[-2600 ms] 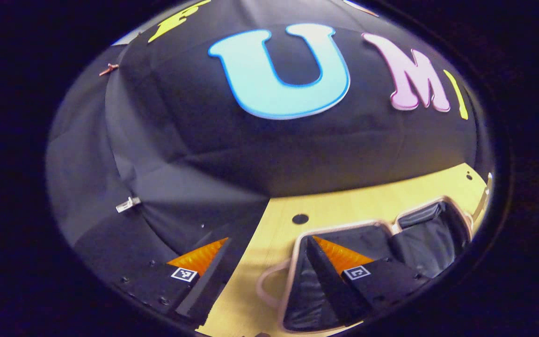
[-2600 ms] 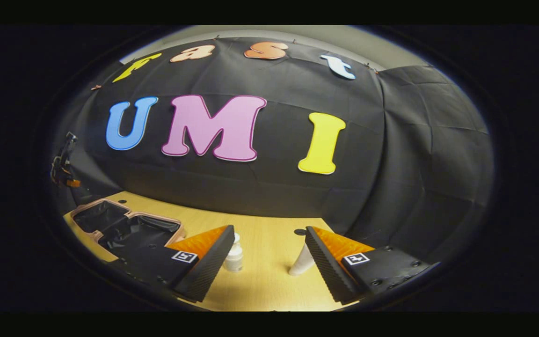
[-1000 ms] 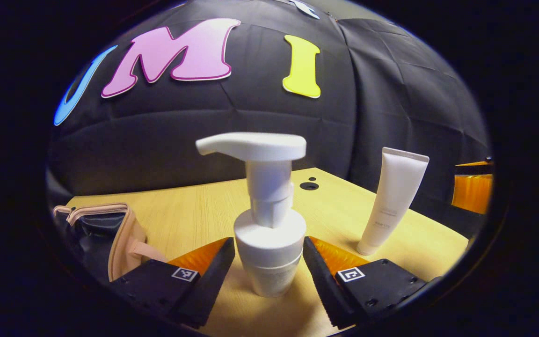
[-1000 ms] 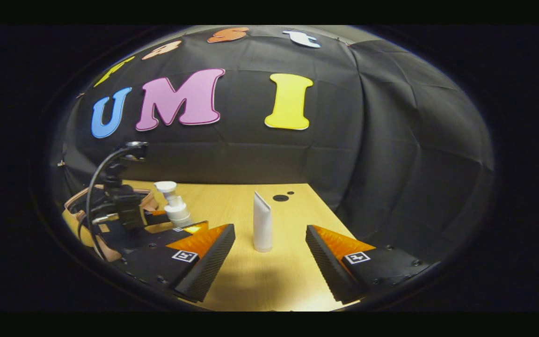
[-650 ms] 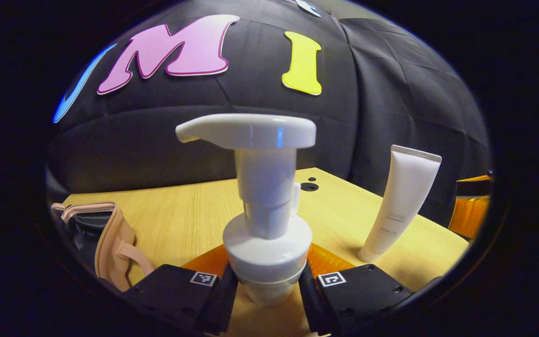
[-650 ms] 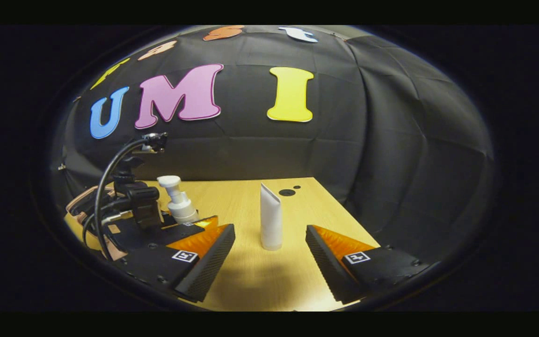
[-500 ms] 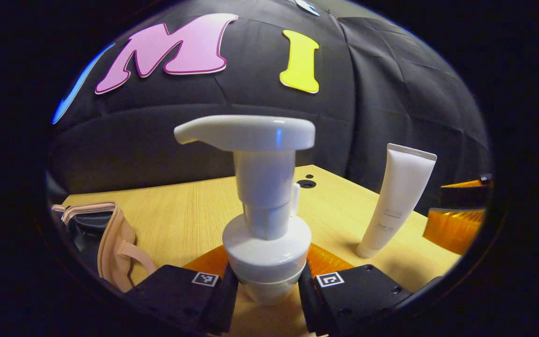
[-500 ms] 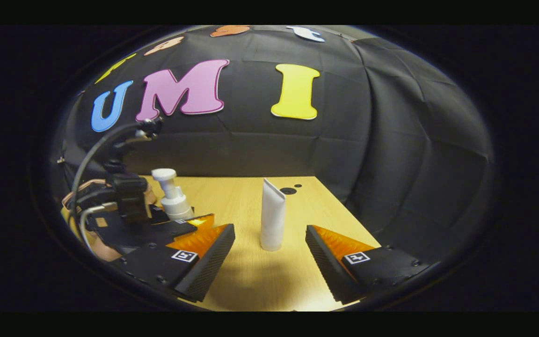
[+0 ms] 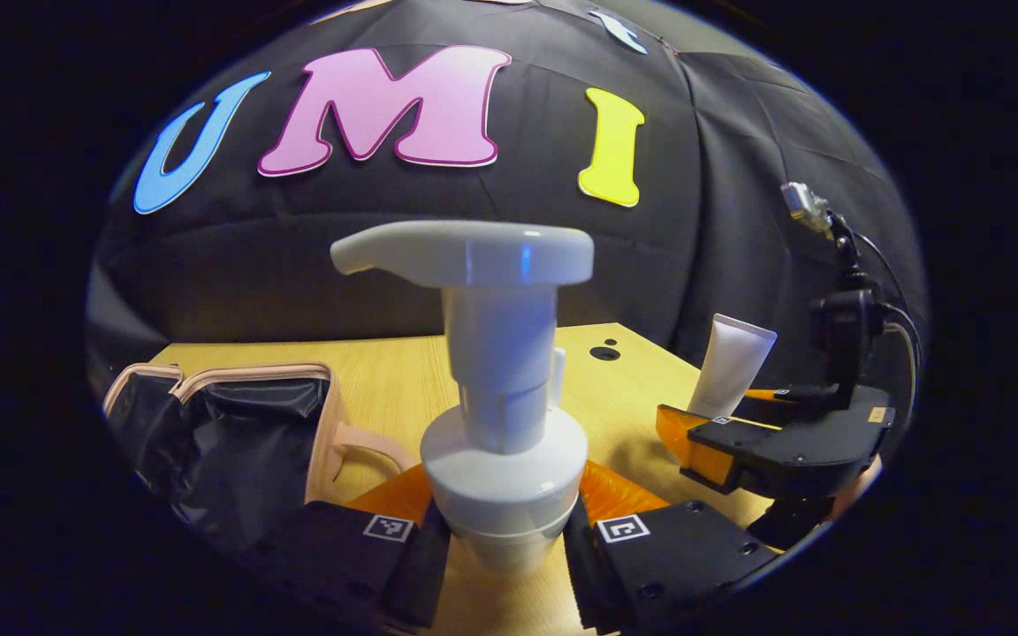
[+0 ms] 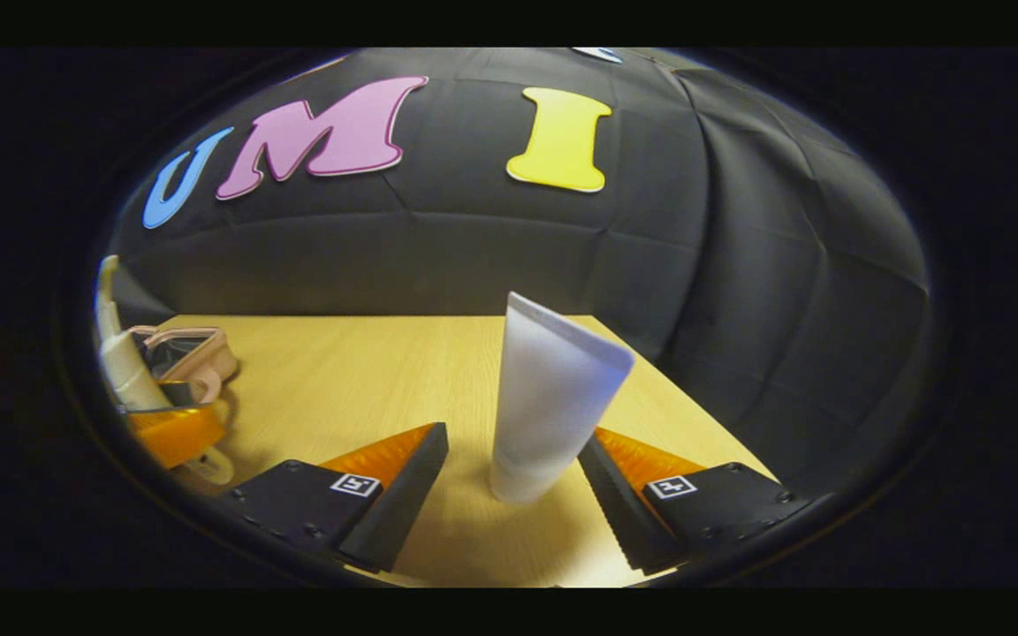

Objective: First open the suitcase, pack the skin care products into it, and then close the suitcase.

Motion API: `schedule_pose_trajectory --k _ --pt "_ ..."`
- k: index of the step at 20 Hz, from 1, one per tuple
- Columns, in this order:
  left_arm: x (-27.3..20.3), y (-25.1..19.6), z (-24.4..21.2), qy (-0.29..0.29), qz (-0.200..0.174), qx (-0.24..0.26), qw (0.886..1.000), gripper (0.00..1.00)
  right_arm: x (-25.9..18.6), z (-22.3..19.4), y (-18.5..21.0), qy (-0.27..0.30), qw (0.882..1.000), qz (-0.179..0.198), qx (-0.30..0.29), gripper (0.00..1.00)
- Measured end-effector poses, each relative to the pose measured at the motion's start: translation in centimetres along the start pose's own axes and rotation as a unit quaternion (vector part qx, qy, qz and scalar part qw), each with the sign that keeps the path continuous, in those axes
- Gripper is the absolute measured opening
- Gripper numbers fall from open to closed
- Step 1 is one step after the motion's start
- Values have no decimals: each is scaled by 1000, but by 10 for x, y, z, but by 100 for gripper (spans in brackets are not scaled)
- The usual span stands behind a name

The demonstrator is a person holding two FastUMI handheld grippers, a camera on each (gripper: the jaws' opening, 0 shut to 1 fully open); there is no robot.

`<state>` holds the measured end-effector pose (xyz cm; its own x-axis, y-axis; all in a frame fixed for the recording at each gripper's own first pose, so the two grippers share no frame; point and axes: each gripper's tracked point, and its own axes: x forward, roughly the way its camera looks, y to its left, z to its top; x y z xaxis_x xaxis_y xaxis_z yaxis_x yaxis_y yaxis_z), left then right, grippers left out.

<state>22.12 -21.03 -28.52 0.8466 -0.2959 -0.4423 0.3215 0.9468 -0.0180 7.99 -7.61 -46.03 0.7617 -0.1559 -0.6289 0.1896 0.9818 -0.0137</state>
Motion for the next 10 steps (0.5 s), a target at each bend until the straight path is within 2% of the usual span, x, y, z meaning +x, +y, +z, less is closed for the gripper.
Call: schedule_pose_trajectory --k 3,6,8,10 --pt "-12 7 -3 7 3 -10 1000 61 12 -15 -5 15 1000 -8 0 72" --pt "-23 13 -4 4 5 -6 1000 61 17 -21 -7 27 1000 -8 13 65" --pt "-31 16 -4 3 5 -11 1000 61 16 -19 -6 30 999 -8 21 53" --pt "-39 22 -4 5 10 -22 1000 61 16 -18 -2 26 1000 2 10 49"
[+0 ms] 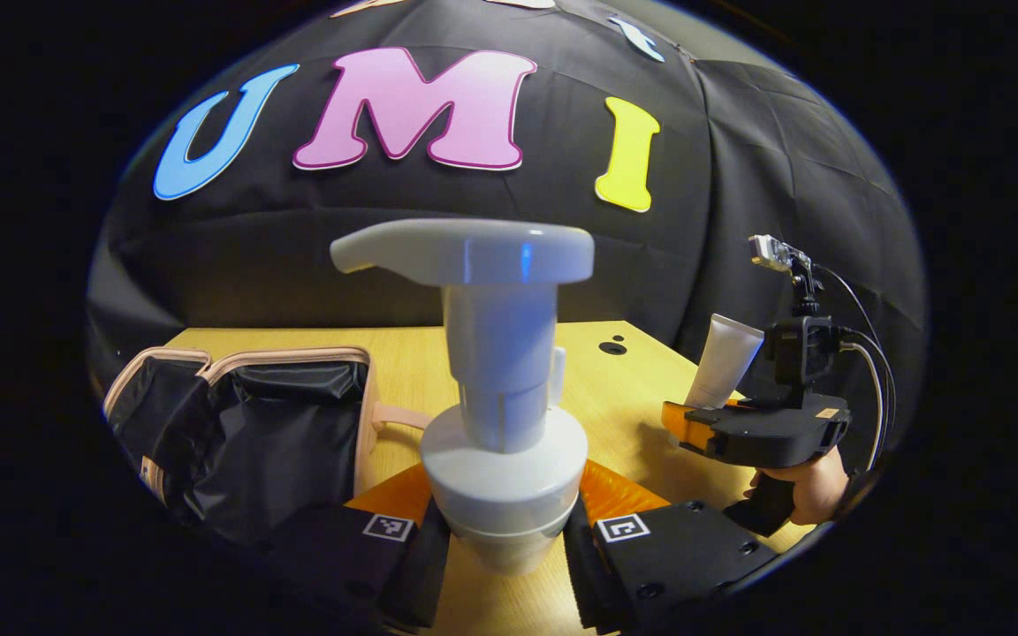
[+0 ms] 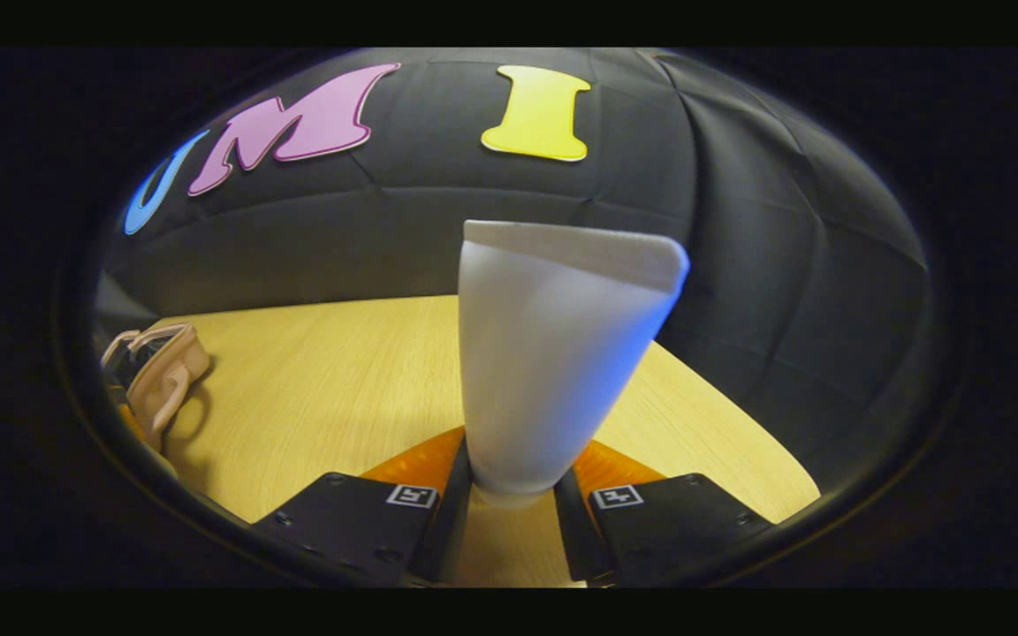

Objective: First open the suitcase, pack the skin care products into it, and then close the suitcase.

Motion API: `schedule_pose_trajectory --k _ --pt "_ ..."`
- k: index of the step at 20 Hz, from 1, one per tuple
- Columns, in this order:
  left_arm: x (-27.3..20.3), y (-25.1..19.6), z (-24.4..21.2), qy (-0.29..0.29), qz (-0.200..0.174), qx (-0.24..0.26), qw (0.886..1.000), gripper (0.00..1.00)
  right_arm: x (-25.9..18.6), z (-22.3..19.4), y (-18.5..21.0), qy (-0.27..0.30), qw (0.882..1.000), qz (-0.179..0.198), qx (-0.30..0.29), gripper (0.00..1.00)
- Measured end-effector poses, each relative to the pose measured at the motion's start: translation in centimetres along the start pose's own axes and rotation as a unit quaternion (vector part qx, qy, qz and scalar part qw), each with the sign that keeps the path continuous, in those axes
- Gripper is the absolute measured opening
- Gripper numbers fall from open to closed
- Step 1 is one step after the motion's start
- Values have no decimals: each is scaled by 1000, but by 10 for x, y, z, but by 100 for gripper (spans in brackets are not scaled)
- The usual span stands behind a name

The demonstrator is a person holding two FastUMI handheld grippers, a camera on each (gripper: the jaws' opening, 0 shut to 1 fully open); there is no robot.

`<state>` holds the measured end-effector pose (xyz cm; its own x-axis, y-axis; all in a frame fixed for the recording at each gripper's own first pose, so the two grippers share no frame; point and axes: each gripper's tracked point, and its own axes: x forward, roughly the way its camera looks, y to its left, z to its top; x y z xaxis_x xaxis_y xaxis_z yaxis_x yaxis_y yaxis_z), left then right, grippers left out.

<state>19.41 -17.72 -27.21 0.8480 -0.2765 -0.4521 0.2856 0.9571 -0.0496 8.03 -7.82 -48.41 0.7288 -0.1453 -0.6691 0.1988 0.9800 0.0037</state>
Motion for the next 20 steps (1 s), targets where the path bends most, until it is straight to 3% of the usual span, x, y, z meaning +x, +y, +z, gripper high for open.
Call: schedule_pose_trajectory --k 5,11,12,13,15,16,20 --pt "-35 50 24 -5 31 -16 999 60 -35 18 32 -22 998 53 -33 43" --pt "-75 137 53 28 71 -58 995 60 -100 64 120 -55 981 166 -78 42" --pt "-76 151 52 43 74 -61 994 61 -109 70 135 -58 977 185 -87 38" --pt "-75 165 50 63 78 -62 993 60 -119 74 154 -60 972 206 -92 42" --pt "-71 196 37 121 88 -61 987 64 -136 85 189 -63 963 248 -86 38" --pt "-65 207 31 143 87 -58 984 61 -145 91 206 -65 958 268 -80 42" --pt "-42 228 -11 256 62 -64 963 61 -163 111 261 -83 941 319 -74 42"
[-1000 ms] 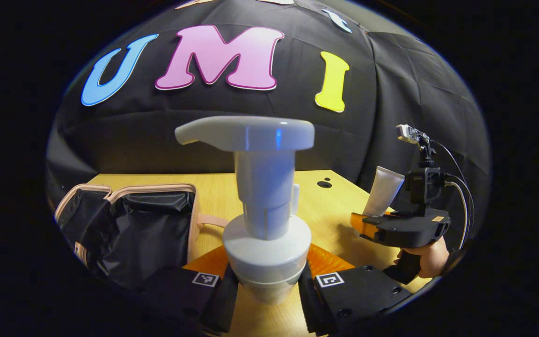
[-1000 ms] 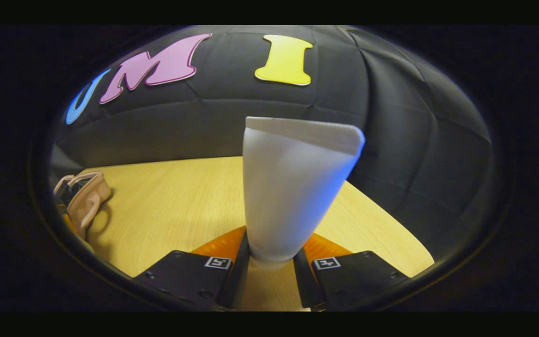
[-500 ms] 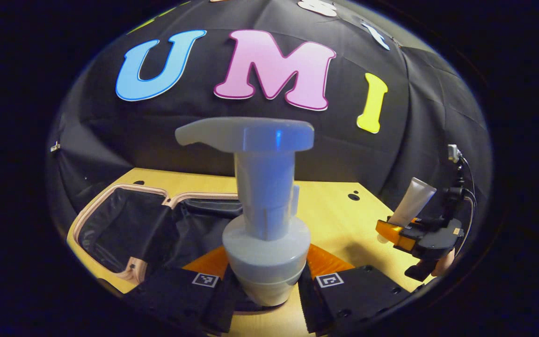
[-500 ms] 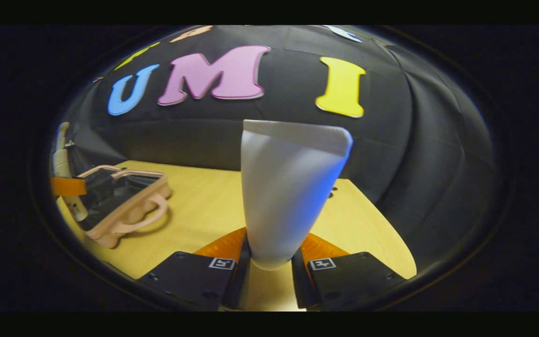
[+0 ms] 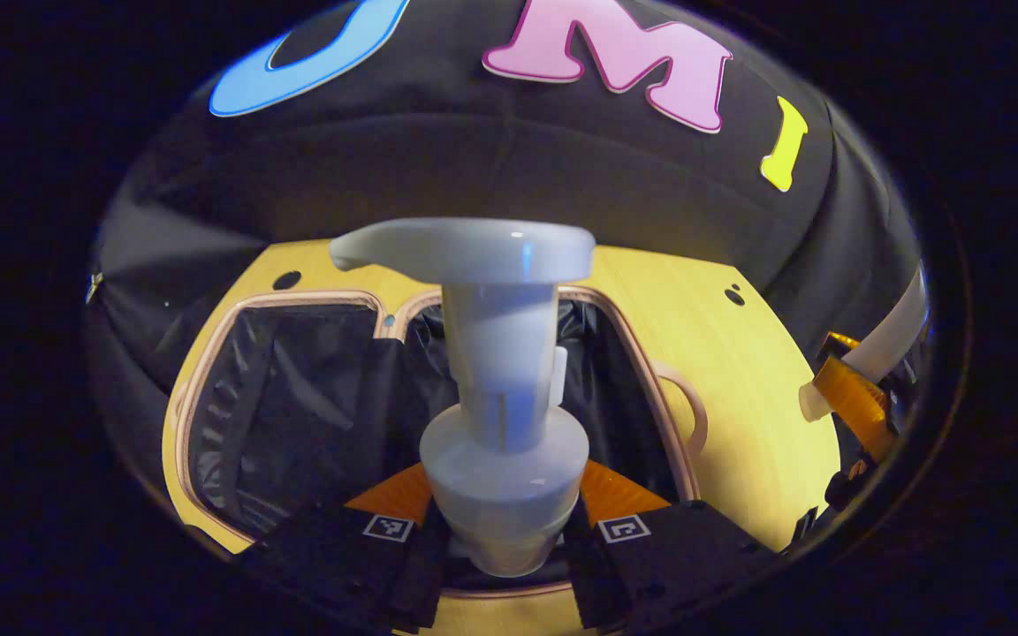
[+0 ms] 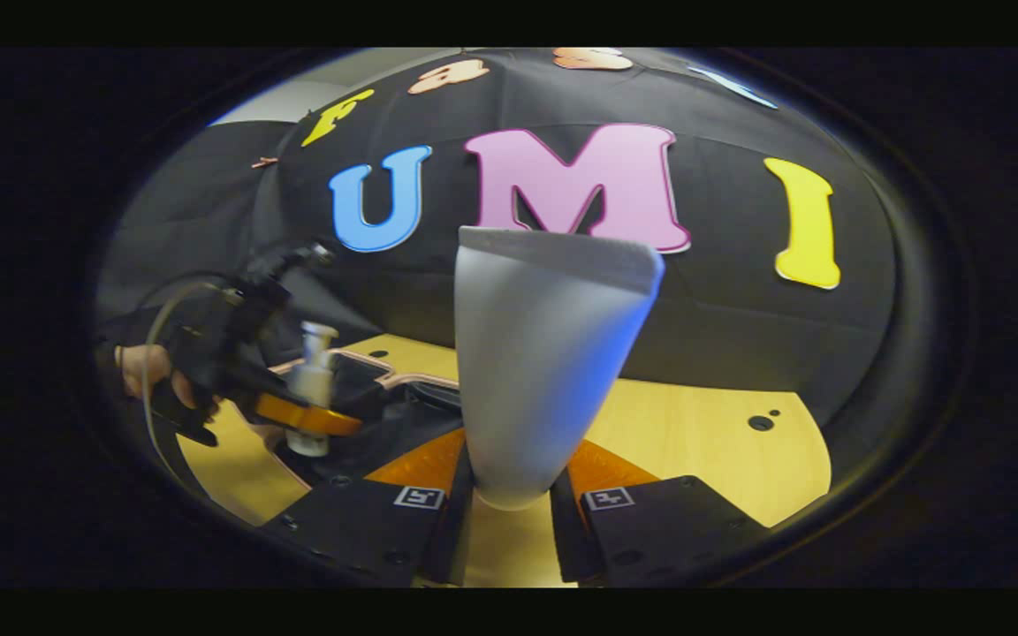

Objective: First open the suitcase, pack the skin care products into it, and then close the suitcase.

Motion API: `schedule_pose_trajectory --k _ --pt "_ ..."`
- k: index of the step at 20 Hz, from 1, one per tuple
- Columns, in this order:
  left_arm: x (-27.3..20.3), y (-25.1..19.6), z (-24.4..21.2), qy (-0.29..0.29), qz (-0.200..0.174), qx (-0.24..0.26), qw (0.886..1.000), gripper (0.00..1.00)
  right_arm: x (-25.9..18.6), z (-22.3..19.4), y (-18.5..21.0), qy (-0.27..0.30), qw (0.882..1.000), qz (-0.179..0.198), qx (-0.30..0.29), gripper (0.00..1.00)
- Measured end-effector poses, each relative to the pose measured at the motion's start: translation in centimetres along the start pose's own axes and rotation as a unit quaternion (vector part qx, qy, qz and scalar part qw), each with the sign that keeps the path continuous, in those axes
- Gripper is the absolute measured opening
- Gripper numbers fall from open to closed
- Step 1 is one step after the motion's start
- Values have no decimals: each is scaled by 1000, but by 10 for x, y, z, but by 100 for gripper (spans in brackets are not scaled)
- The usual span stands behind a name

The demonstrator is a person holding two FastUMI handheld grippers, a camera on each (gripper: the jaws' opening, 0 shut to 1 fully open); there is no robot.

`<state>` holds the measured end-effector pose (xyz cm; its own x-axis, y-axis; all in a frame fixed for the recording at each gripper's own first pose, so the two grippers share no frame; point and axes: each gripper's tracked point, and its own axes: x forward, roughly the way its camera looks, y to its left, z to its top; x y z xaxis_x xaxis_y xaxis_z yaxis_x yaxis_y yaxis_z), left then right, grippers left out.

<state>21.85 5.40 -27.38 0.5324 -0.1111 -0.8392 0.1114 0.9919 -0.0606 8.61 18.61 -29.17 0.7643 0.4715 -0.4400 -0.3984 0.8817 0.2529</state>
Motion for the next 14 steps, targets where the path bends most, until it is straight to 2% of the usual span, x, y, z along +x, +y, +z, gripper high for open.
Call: schedule_pose_trajectory --k 1,2,3,7,8,9,10,11,12,13,14 --pt "10 -2 -6 20 -3 2 1000 61 5 -2 11 6 1000 10 11 42" --pt "17 -3 -11 42 -1 -2 999 61 9 -2 20 8 1000 14 17 47" --pt "23 -4 -13 61 1 -1 998 61 11 -2 29 10 1000 20 22 42" --pt "43 7 -29 115 21 -20 993 62 24 -7 52 24 998 43 41 42" --pt "44 10 -29 116 28 -27 993 62 27 -10 53 28 998 44 43 37" --pt "46 13 -22 104 35 -30 993 63 30 -12 54 32 997 45 45 42" --pt "46 14 -18 95 34 -34 994 65 34 -14 56 38 997 45 48 42" --pt "41 10 -15 91 24 -43 995 66 38 -18 59 43 997 47 52 37" --pt "36 10 -11 79 24 -44 996 80 41 -21 60 49 996 46 54 42" --pt "26 12 -4 59 28 -47 997 82 44 -24 62 54 996 45 54 42" --pt "17 18 2 29 32 -53 998 83 47 -27 64 61 996 43 54 37"
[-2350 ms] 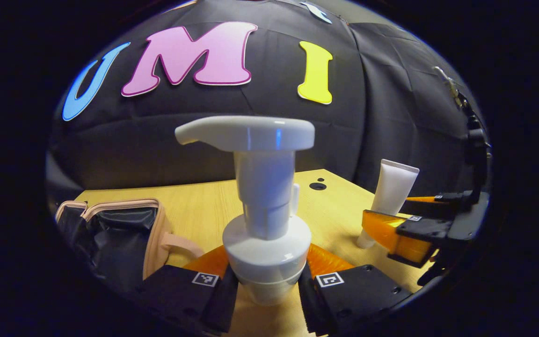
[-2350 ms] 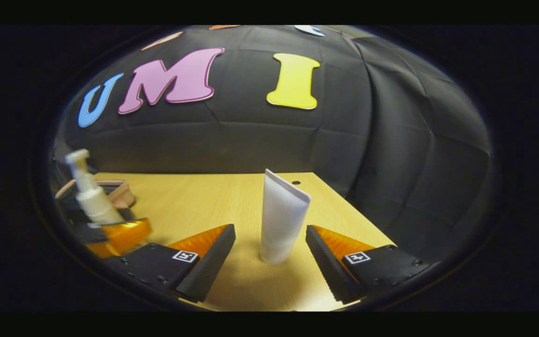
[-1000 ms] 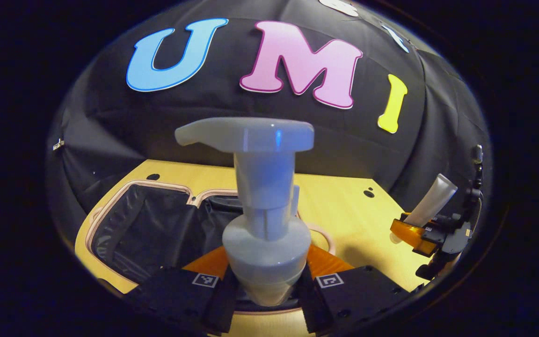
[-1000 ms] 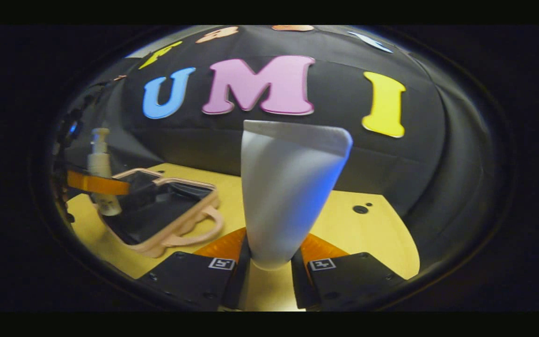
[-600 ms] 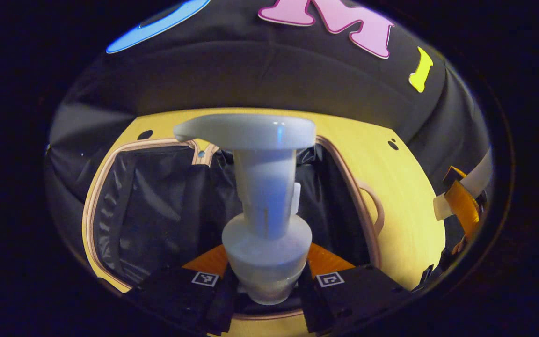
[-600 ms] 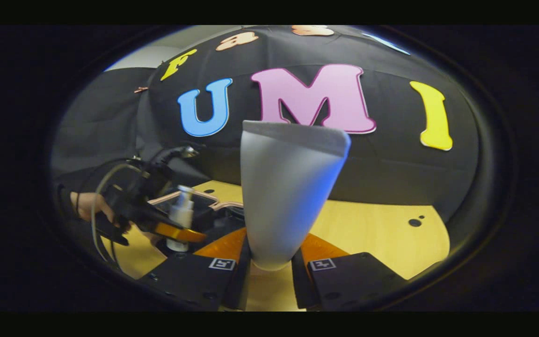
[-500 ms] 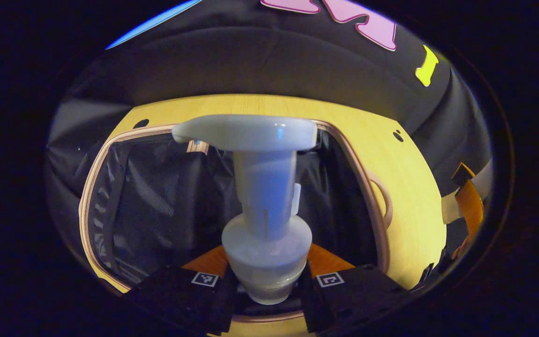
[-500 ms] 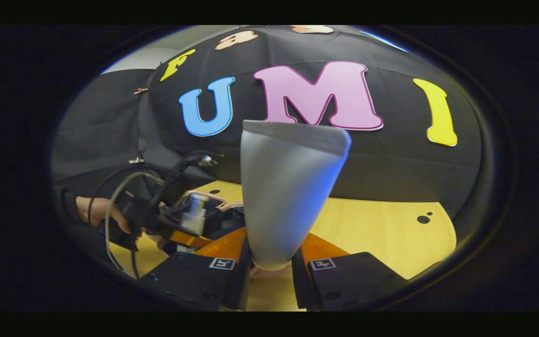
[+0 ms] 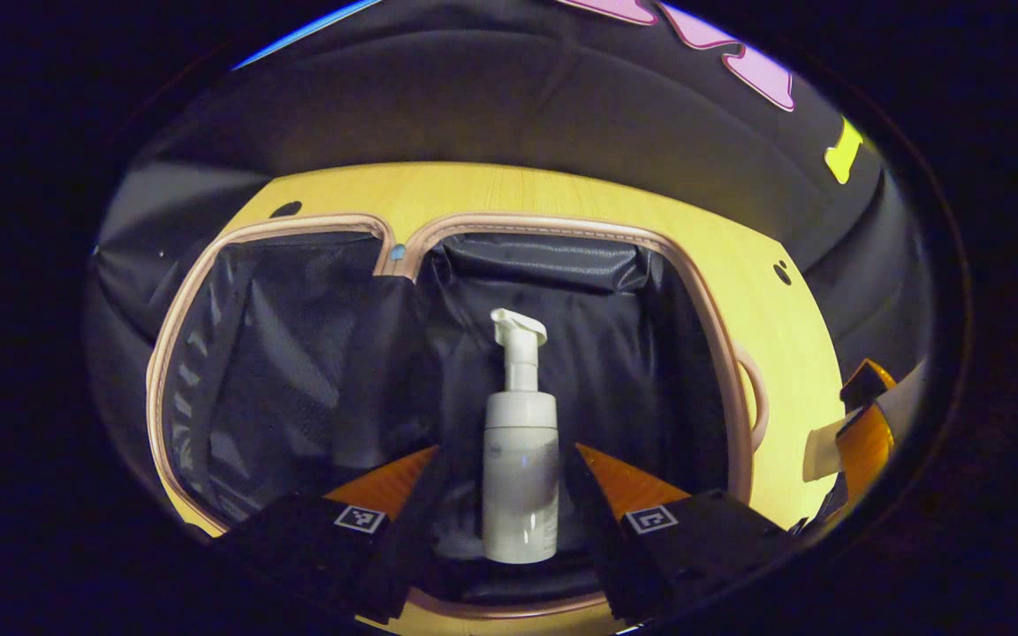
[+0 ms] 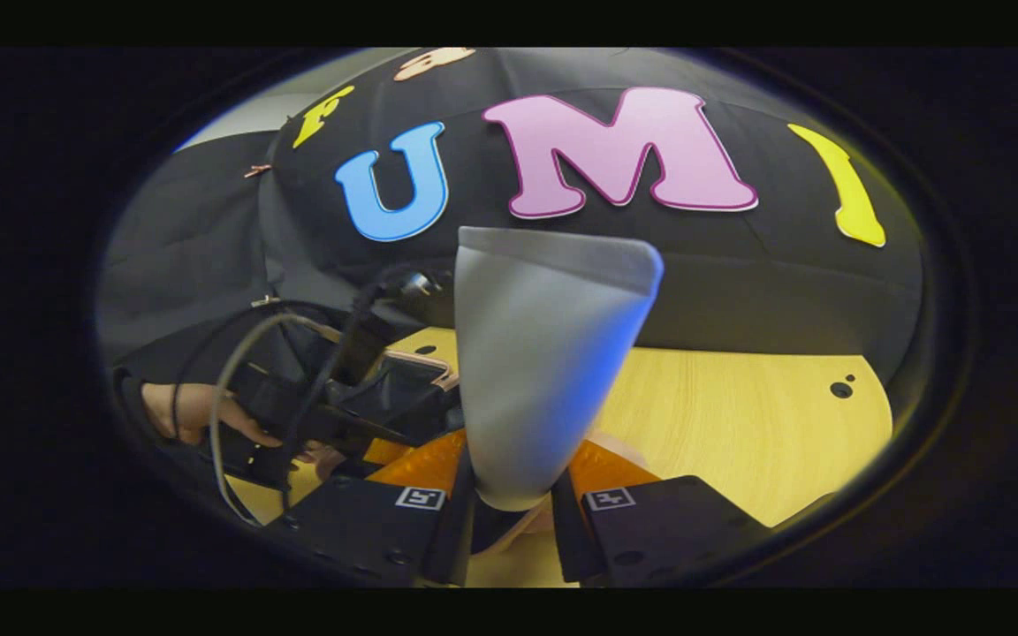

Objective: First open the suitcase, pack the skin care products into it, and then close the suitcase.

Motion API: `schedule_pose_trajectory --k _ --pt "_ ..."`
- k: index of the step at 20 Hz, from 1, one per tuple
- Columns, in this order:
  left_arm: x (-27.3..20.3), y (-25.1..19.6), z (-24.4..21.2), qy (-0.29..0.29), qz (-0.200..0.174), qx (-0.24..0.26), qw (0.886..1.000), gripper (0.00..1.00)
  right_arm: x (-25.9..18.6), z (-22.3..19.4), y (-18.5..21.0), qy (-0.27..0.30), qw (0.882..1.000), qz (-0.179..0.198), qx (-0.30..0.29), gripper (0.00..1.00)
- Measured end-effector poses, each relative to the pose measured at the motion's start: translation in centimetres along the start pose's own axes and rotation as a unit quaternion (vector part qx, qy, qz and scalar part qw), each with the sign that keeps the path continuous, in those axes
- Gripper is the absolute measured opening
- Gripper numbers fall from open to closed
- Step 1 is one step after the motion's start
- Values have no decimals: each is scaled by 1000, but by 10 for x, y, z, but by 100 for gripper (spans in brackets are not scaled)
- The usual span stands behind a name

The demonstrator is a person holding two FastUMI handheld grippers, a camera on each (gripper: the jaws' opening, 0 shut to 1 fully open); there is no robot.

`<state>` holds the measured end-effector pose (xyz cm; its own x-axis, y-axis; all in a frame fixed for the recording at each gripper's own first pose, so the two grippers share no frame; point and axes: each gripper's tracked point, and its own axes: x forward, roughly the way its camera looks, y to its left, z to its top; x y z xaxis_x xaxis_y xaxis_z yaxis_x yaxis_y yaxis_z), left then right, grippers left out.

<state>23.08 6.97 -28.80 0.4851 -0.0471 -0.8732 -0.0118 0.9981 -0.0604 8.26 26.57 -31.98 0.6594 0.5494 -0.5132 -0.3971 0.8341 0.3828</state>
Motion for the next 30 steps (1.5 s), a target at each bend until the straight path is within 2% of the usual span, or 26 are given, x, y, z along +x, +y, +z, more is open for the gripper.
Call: schedule_pose_trajectory --k 2,4,5,8,10,12,15,16,18,20,21,22,23,24,25,27,29,30 --pt "-38 15 17 -79 18 -12 997 89 8 -10 4 24 1000 -4 12 37" --pt "-81 33 20 -147 34 -19 988 89 14 -22 13 50 998 -7 33 37" --pt "-103 36 17 -170 31 -21 985 89 17 -25 15 59 997 -12 38 42" --pt "-165 38 -18 -188 21 -15 982 89 26 -40 18 99 993 -34 48 42" --pt "-193 12 -37 -192 -49 -53 979 91 31 -60 19 146 985 -58 74 42" --pt "-219 -2 -49 -194 -93 -93 972 92 37 -80 14 192 972 -94 100 42" --pt "-252 -3 -48 -210 -106 -94 967 93 42 -109 18 255 955 -119 97 42" --pt "-263 -7 -51 -208 -125 -88 966 93 44 -115 22 265 951 -123 101 42" --pt "-288 -14 -58 -202 -165 -92 961 92 50 -131 20 292 936 -150 124 42" --pt "-299 1 -58 -204 -167 -97 960 92 49 -141 14 316 924 -171 130 42" --pt "-299 14 -59 -205 -156 -96 962 92 53 -139 12 309 924 -181 133 35" --pt "-298 27 -60 -207 -142 -96 963 92 53 -135 10 308 923 -185 138 40" --pt "-296 41 -60 -208 -130 -96 965 92 53 -134 7 304 922 -197 138 50" --pt "-293 54 -61 -208 -121 -97 966 93 49 -129 5 303 921 -201 140 46" --pt "-286 72 -62 -205 -112 -101 967 92 45 -128 3 300 922 -203 140 61" --pt "-265 114 -49 -206 -96 -126 966 92 36 -108 12 276 932 -191 138 72" --pt "-232 167 -35 -201 -66 -157 965 92 18 -69 18 223 950 -184 122 90" --pt "-210 199 -27 -200 -52 -167 964 94 6 -52 21 194 957 -181 118 94"
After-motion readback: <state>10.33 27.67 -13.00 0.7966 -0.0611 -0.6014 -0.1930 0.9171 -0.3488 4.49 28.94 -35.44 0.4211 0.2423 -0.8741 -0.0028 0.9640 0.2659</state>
